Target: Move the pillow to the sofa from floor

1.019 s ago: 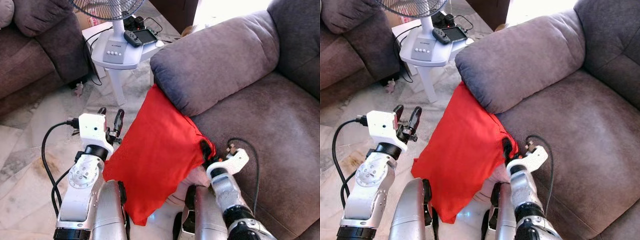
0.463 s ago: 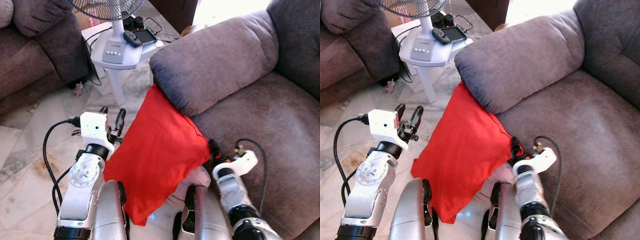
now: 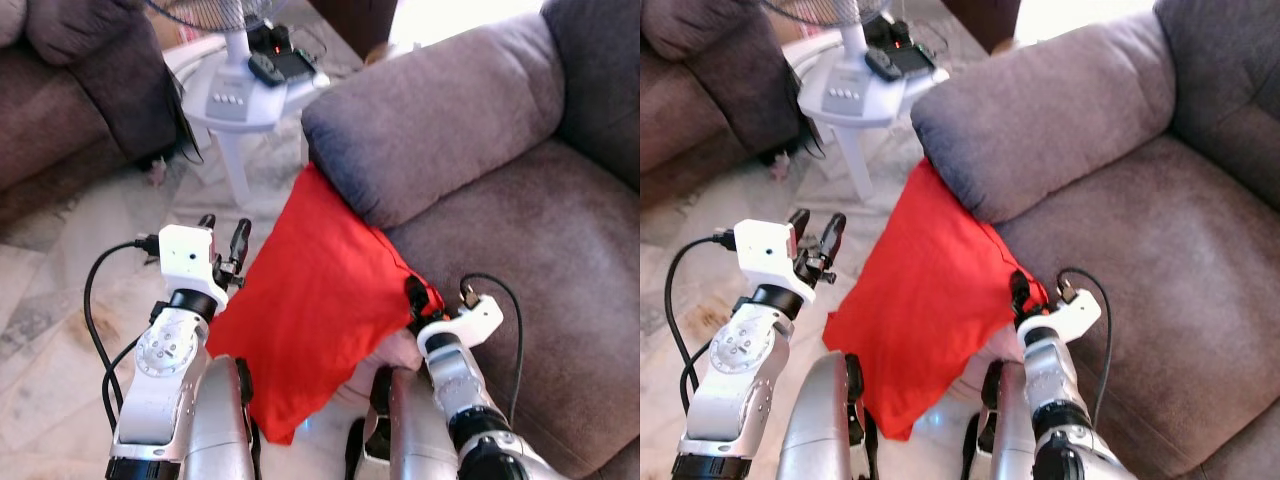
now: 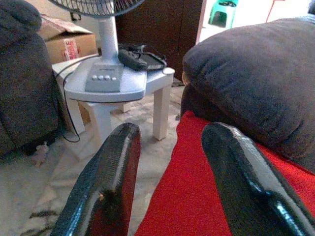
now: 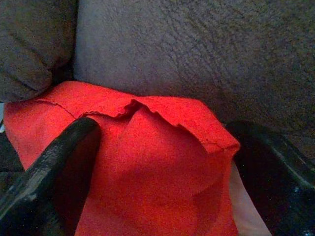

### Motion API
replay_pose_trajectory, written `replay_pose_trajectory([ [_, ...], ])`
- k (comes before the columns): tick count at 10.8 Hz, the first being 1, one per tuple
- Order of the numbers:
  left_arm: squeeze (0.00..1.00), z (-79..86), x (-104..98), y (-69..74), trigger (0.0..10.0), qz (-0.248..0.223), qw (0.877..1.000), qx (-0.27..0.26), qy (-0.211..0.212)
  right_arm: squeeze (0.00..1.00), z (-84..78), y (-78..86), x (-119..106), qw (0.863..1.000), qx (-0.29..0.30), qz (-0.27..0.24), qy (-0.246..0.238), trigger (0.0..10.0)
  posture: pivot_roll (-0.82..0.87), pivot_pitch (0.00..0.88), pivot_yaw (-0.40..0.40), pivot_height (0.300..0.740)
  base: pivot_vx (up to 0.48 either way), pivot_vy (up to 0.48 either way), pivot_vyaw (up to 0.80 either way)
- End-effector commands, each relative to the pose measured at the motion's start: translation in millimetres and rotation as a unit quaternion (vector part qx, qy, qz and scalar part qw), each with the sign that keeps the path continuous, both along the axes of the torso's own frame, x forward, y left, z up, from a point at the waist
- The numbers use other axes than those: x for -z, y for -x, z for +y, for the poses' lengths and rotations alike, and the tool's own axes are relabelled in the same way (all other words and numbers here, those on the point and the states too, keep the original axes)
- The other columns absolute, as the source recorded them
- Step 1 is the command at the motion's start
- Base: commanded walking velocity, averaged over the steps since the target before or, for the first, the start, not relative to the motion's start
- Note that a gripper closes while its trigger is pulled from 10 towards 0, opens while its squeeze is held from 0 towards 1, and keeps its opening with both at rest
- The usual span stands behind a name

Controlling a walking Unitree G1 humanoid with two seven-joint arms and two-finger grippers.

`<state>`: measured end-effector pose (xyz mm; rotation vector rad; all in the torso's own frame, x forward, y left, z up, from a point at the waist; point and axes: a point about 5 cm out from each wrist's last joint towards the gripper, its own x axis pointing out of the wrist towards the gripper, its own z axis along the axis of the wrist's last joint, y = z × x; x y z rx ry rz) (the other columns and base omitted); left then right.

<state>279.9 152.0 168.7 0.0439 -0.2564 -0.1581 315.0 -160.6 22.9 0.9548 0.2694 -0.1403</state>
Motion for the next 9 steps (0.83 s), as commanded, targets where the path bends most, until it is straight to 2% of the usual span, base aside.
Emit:
replay_pose_trajectory([
  [1, 0.0, -0.4, 0.9, 2.9, 10.0, 0.006, 1.0, 0.002, 0.002, 0.0, -2.8, 4.9, 6.5, 1.0, 0.008, 0.013, -0.004, 10.0, 0.18, 0.304, -0.078, 0.593, 0.0, 0.0, 0.0],
  [2, 0.0, -1.5, 2.0, 4.4, 10.0, 0.008, 1.0, 0.004, 0.0, 0.0, -0.3, 2.8, 3.9, 1.0, -0.001, 0.005, 0.003, 0.0, 0.17, 0.314, -0.079, 0.593, 0.0, 0.0, 0.0],
  [5, 0.0, -4.8, 3.8, 6.8, 10.0, 0.012, 1.0, 0.006, 0.001, 0.0, -0.7, 6.8, 6.3, 1.0, -0.007, -0.002, 0.001, 0.0, 0.16, 0.32, -0.081, 0.593, 0.0, 0.0, 0.0],
  [9, 0.0, -4.6, 3.2, 5.5, 10.0, 0.012, 1.0, 0.005, 0.0, 0.0, -1.2, 8.8, 8.1, 1.0, -0.012, -0.006, 0.002, 0.0, 0.17, 0.278, -0.079, 0.593, 0.0, 0.0, 0.0],
])
